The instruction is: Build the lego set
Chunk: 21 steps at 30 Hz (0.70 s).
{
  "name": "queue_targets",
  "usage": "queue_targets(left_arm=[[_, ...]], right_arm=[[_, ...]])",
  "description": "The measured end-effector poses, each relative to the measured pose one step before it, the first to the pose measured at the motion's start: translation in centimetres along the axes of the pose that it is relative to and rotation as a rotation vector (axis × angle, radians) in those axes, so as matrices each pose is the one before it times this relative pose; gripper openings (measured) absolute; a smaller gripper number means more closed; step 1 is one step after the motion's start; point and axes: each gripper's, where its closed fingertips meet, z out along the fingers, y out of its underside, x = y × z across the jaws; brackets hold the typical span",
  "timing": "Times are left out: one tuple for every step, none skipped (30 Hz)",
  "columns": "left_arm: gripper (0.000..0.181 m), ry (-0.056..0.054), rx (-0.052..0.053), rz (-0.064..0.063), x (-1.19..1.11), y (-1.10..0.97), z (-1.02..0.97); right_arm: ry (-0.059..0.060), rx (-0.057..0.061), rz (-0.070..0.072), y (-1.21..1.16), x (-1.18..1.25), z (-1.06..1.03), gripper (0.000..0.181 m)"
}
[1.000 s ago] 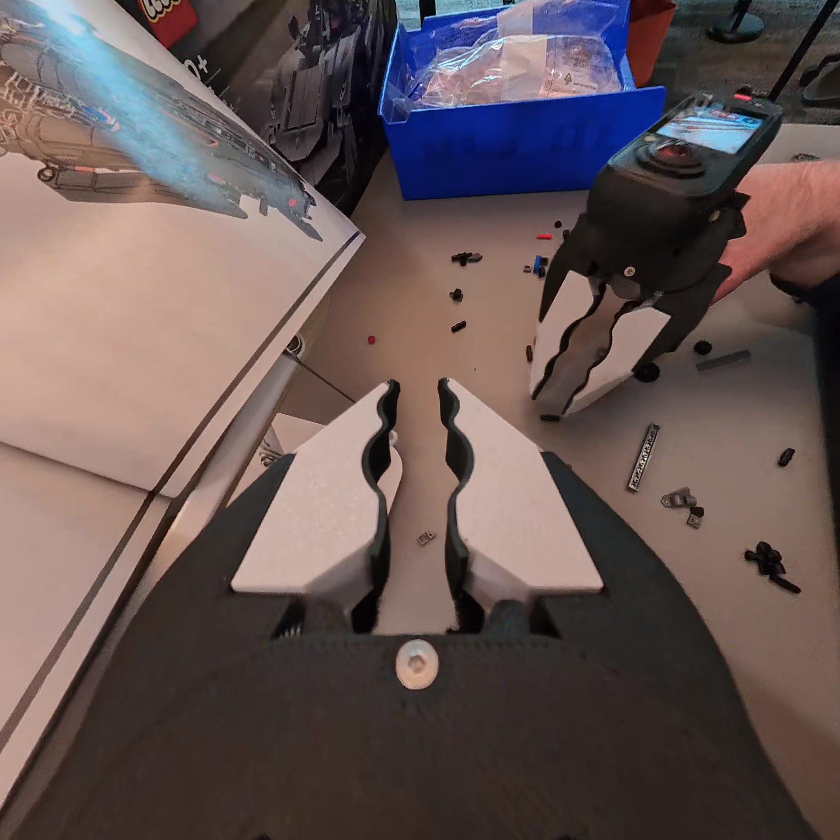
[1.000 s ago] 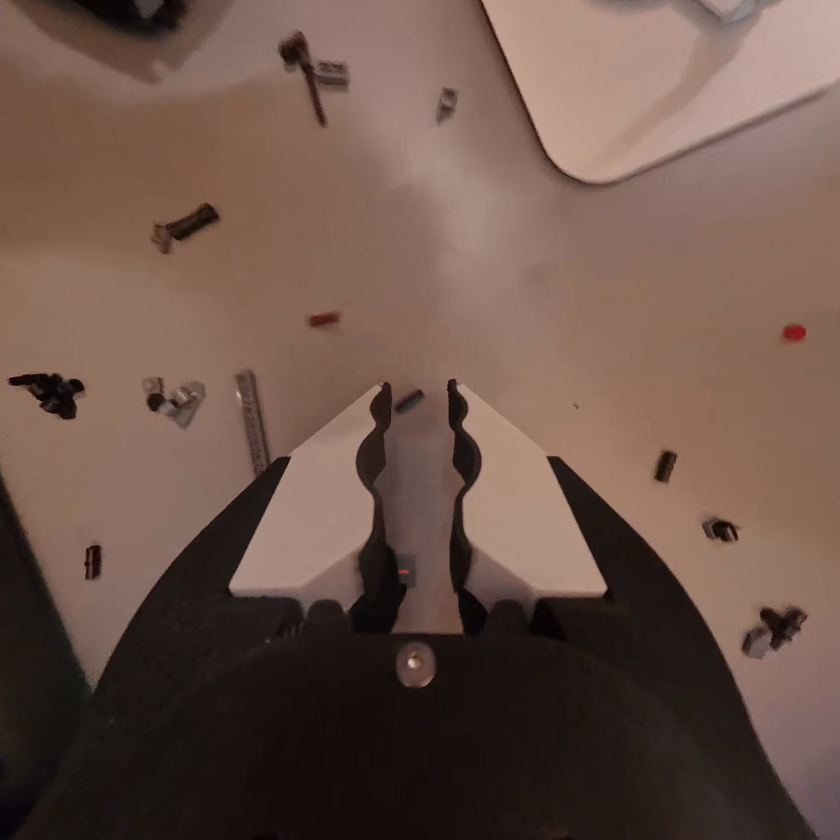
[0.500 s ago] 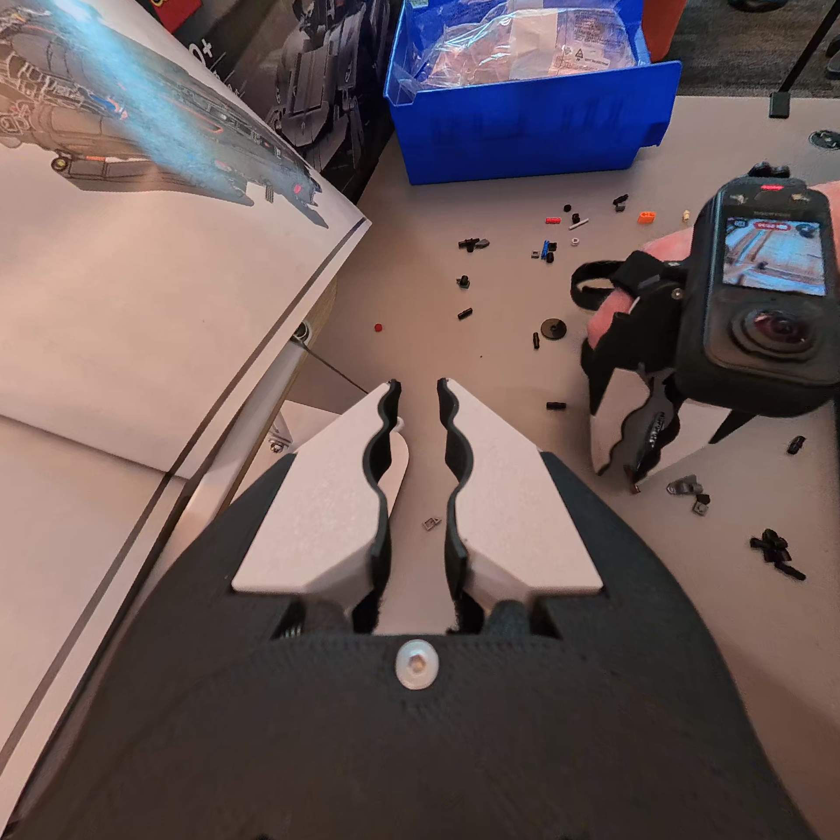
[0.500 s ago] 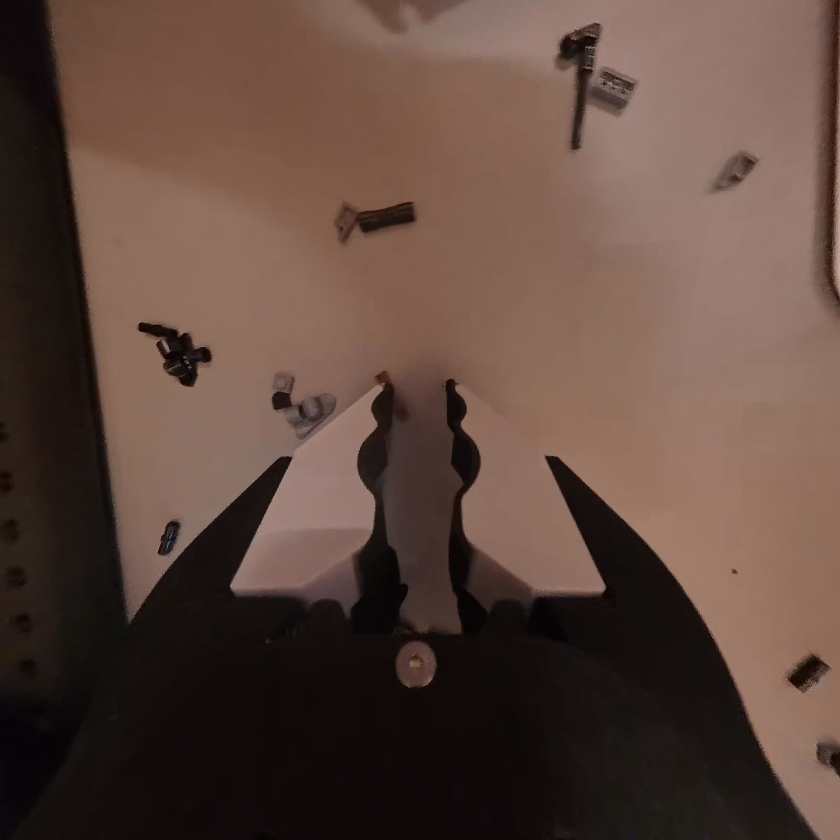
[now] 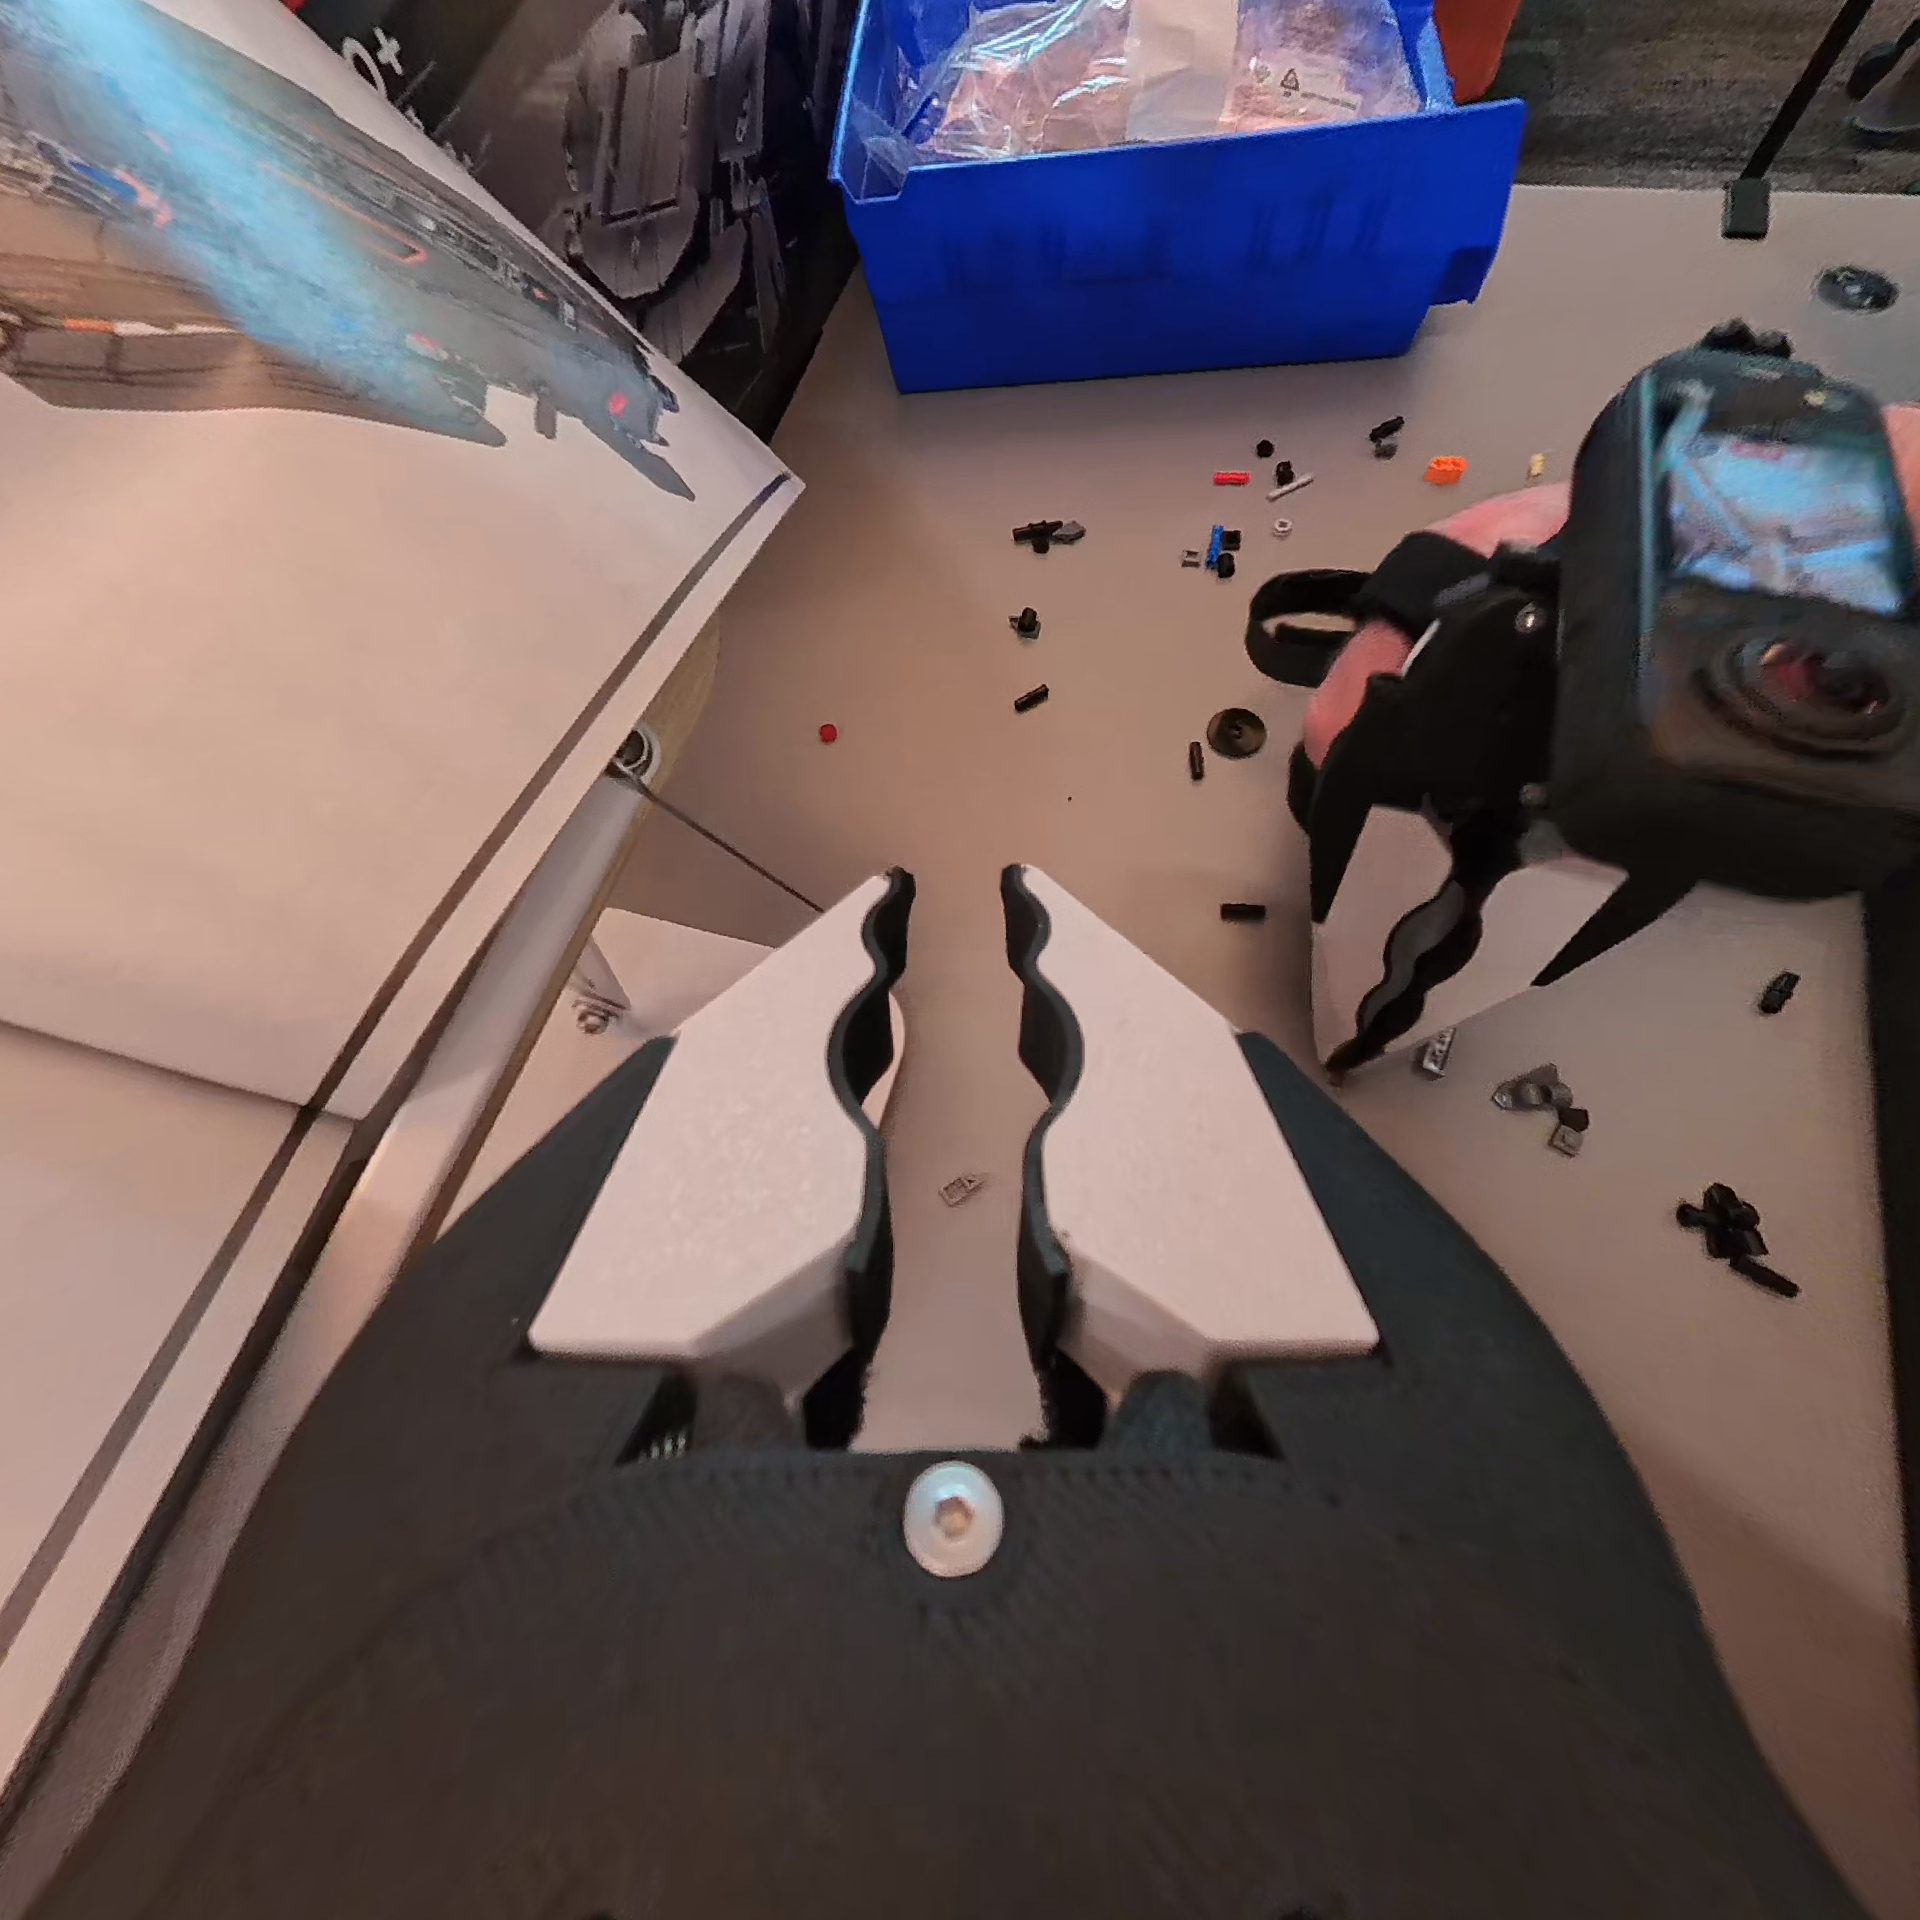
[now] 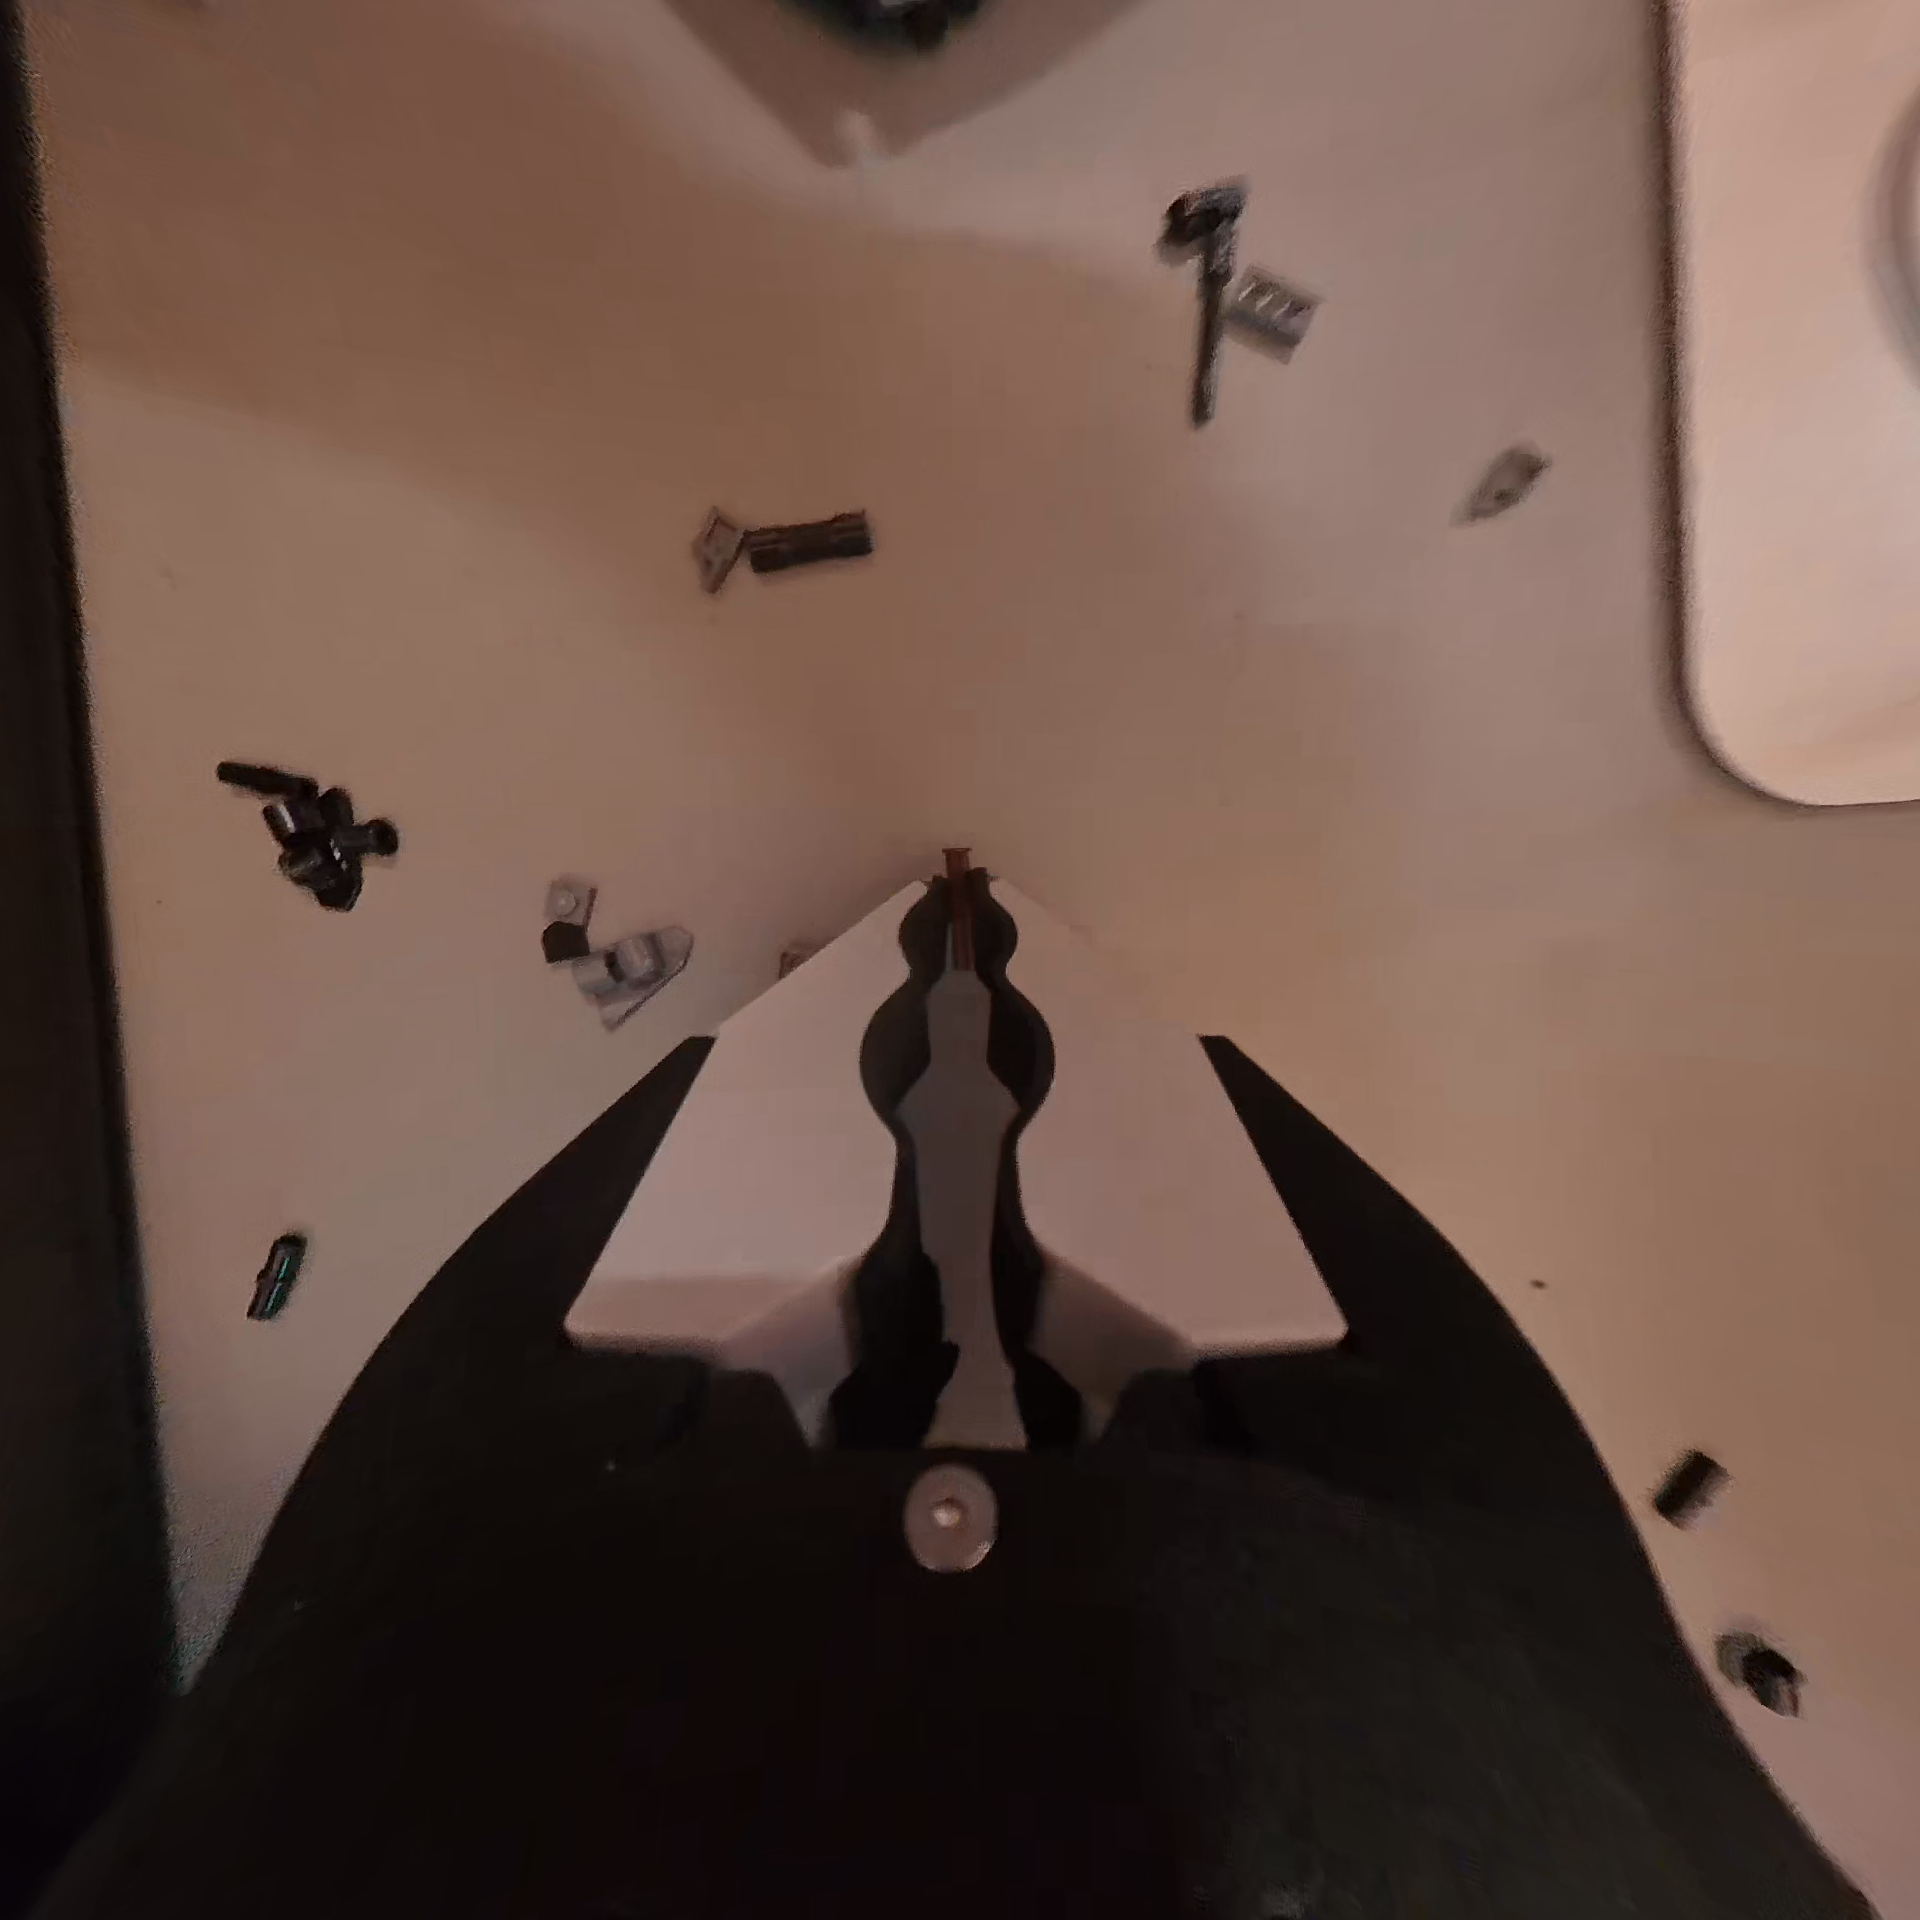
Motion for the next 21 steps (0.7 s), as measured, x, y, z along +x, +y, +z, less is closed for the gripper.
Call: queue_targets(left_arm=[[0.017, 0.0082, -0.0069, -0.0043, 0.123, 0.134, 0.295], [0.018, 0.0096, -0.0068, -0.0043, 0.153, 0.124, 0.334], [0.019, 0.02, -0.0036, -0.0072, 0.313, 0.068, 0.348], [0.02, 0.0311, -0.0001, -0.0076, 0.49, 0.009, 0.359], [0.02, 0.0267, -0.0013, -0.0064, 0.419, 0.037, 0.386], [0.02, 0.0163, -0.0061, -0.0067, 0.219, 0.131, 0.406], [0.02, 0.0122, -0.0054, -0.0074, 0.123, 0.13, 0.413], [0.02, 0.0176, -0.0024, -0.0093, 0.19, 0.126, 0.412], [0.02, 0.0198, -0.002, -0.0125, 0.192, 0.124, 0.402], [0.02, 0.0187, -0.006, -0.0138, 0.169, 0.188, 0.388], [0.02, 0.0153, -0.0088, -0.0107, 0.118, 0.224, 0.367], [0.02, 0.0122, -0.0046, -0.0089, 0.093, 0.173, 0.322], [0.02, 0.0117, -0.0017, -0.011, 0.071, 0.098, 0.281], [0.021, 0.0163, 0.0028, -0.0086, 0.169, 0.022, 0.236], [0.021, 0.019, 0.0051, -0.0055, 0.23, -0.035, 0.21], [0.021, 0.0157, 0.004, -0.0036, 0.206, -0.042, 0.192], [0.021, 0.0123, 0.0037, -0.0033, 0.162, -0.049, 0.19], [0.021, 0.0119, 0.0049, -0.0041, 0.162, -0.072, 0.192], [0.018, 0.0143, 0.0071, -0.0033, 0.193, -0.109, 0.166], [0.02, 0.0143, 0.0089, -0.0032, 0.176, -0.104, 0.119], [0.02, 0.0211, 0.012, -0.0054, 0.269, -0.166, 0.07]], right_arm=[[0.0343, 0.0299, -0.0011, -0.438, 0.576, -0.565, 0.001], [0.0486, 0.0328, -0.0017, -0.463, 0.807, -0.651, 0.001], [0.0572, 0.0369, 0.0025, -0.517, 1.012, -0.699, 0.001], [0.0509, 0.0376, 0.0066, -0.522, 0.96, -0.69, 0.001], [0.0466, 0.0355, 0.0029, -0.469, 0.869, -0.656, 0.001], [0.0527, 0.0325, -0.0022, -0.438, 0.94, -0.618, 0.001], [0.0512, 0.0275, -0.0033, -0.39, 0.897, -0.55, 0.001], [0.0423, 0.0238, -0.0055, -0.372, 0.714, -0.466, 0.001], [0.0387, 0.0204, -0.0077, -0.343, 0.62, -0.405, 0.001], [0.0394, 0.0147, -0.0079, -0.281, 0.622, -0.329, 0.001], [0.0334, 0.0091, -0.0089, -0.206, 0.501, -0.261, 0.001], [0.027, 0.0076, -0.0116, -0.173, 0.374, -0.209, 0.001], [0.0242, 0.0091, -0.0129, -0.2, 0.318, -0.184, 0.001], [0.0191, 0.0082, -0.01, -0.181, 0.247, -0.152, 0.001], [0.0164, 0.0059, -0.0074, -0.144, 0.221, -0.133, 0.001], [0.016, 0.0056, -0.0078, -0.131, 0.214, -0.118, 0.001], [0.0129, 0.0047, -0.0077, -0.11, 0.161, -0.084, 0.001], [0.0086, 0.0014, -0.0066, -0.059, 0.097, -0.07, 0.001], [0.0092, -0.006, -0.0071, 0.084, 0.117, -0.025, 0.001], [0.0113, -0.0077, -0.0095, 0.133, 0.139, 0.003, 0.001], [0.0096, -0.0001, -0.0077, 0.008, 0.105, -0.022, 0.001]])
